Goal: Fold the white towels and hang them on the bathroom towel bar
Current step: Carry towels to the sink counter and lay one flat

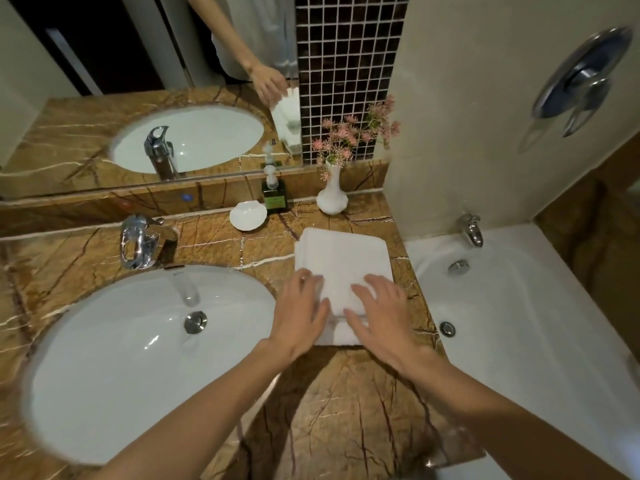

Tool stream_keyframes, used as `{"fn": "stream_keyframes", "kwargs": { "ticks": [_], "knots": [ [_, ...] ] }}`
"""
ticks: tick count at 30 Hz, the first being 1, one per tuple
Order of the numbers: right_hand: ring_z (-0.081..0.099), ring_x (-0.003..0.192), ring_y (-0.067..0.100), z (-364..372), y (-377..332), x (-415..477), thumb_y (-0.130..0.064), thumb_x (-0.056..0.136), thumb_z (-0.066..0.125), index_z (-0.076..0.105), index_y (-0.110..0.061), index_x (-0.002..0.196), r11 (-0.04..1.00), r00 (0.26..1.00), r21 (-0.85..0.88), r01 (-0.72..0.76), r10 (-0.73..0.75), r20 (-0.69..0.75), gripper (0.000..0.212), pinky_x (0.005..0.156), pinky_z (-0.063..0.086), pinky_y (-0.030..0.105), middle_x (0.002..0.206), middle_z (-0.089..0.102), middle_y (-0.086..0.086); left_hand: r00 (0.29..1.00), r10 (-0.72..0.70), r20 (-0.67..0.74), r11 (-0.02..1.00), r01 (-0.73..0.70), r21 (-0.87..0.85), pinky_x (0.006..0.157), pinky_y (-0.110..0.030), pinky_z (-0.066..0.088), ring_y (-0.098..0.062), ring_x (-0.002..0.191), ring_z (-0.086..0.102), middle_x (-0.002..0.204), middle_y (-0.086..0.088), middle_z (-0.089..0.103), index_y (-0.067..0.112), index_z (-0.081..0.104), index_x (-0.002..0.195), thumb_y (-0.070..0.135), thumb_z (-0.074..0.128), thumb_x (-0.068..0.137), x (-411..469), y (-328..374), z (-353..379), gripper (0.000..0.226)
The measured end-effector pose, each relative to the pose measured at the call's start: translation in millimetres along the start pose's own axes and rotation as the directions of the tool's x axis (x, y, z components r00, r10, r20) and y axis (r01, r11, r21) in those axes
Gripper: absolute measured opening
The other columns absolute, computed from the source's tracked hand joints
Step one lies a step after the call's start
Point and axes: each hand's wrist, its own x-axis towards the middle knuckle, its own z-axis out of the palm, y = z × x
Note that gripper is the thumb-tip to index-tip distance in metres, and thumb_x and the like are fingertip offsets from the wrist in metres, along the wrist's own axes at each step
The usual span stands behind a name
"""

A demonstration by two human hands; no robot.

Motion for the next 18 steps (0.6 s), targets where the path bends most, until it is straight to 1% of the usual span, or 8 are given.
{"fn": "stream_keyframes", "kwargs": {
  "ticks": [1,3,6,8,11,13,16,18],
  "knots": [
    [0.040,0.126,0.030,-6.0,0.6,9.8,-0.039,0.092,0.053,0.054,-0.014,0.131,0.987,0.989,0.072,-0.141,0.143,-0.022,0.046,0.104,0.030,0.042,0.135,0.048,0.013,0.994,-0.110,-0.028,0.990,0.107,-0.090,0.105,-0.044,0.036,-0.030,0.127,0.037,0.138,-0.013,0.038,0.011,0.046,0.133,0.031,0.048,0.093,8.3,3.5,-4.0,0.044],
    [0.036,0.127,0.028,-17.9,2.1,33.7,-0.038,0.092,0.054,0.046,-0.014,0.135,0.872,0.896,0.230,-0.432,0.445,-0.003,0.050,0.104,0.027,0.041,0.136,0.043,0.010,0.959,-0.282,0.006,0.935,0.276,-0.224,0.109,-0.044,0.032,-0.029,0.132,0.033,0.144,-0.013,0.035,0.010,0.038,0.140,0.030,0.050,0.094,27.8,9.4,-11.6,0.051],
    [0.047,0.122,0.034,-28.3,7.7,65.8,-0.042,0.090,0.056,0.045,-0.007,0.133,0.508,0.680,0.473,-0.720,0.655,0.331,0.057,0.103,0.038,0.042,0.132,0.051,0.013,0.941,-0.311,0.134,0.885,0.338,-0.320,0.109,-0.044,0.034,-0.025,0.133,0.038,0.146,-0.008,0.039,0.010,0.031,0.145,0.033,0.054,0.093,50.6,14.4,-20.7,0.061],
    [0.057,0.110,0.034,-29.1,10.2,73.2,-0.041,0.088,0.059,0.054,-0.007,0.124,0.372,0.620,0.529,-0.762,0.655,0.431,0.050,0.097,0.046,0.045,0.121,0.060,0.012,0.941,-0.297,0.165,0.875,0.337,-0.348,0.095,-0.036,0.043,-0.022,0.118,0.049,0.129,-0.003,0.050,0.011,0.039,0.139,0.031,0.057,0.092,57.1,14.9,-25.1,0.055],
    [0.063,0.094,0.031,-26.3,13.4,74.1,-0.030,0.087,0.063,0.063,-0.008,0.104,0.349,0.612,0.555,-0.755,0.679,0.406,0.028,0.088,0.052,0.042,0.104,0.067,0.010,0.939,-0.299,0.173,0.876,0.341,-0.340,0.071,-0.028,0.043,-0.018,0.087,0.053,0.095,0.001,0.053,0.019,0.050,0.117,0.023,0.062,0.089,61.0,12.0,-26.8,0.031],
    [0.065,0.086,0.028,-23.5,14.2,74.9,-0.022,0.086,0.066,0.063,-0.012,0.093,0.312,0.626,0.605,-0.732,0.657,0.419,0.012,0.083,0.055,0.039,0.098,0.069,0.009,0.919,-0.347,0.186,0.846,0.392,-0.360,0.060,-0.022,0.043,-0.016,0.075,0.053,0.079,0.004,0.051,0.022,0.047,0.114,0.018,0.064,0.087,62.9,10.0,-26.2,0.032],
    [0.064,0.078,0.019,-21.4,15.3,75.8,-0.014,0.084,0.067,0.060,-0.015,0.092,0.298,0.650,0.644,-0.704,0.636,0.416,0.011,0.072,0.055,0.033,0.090,0.067,0.004,0.858,-0.466,0.218,0.747,0.513,-0.423,0.066,-0.027,0.048,-0.016,0.077,0.059,0.086,-0.006,0.060,0.011,0.041,0.132,0.023,0.067,0.085,68.7,9.0,-27.9,0.055],
    [0.061,0.077,0.017,-21.3,14.9,74.0,-0.009,0.084,0.065,0.058,-0.014,0.092,0.321,0.683,0.670,-0.669,0.622,0.383,0.012,0.071,0.053,0.034,0.087,0.063,0.002,0.802,-0.533,0.270,0.618,0.587,-0.524,0.078,-0.036,0.053,-0.021,0.090,0.063,0.103,-0.009,0.065,0.012,0.046,0.126,0.033,0.069,0.083,73.8,8.1,-29.6,0.053]
  ]
}}
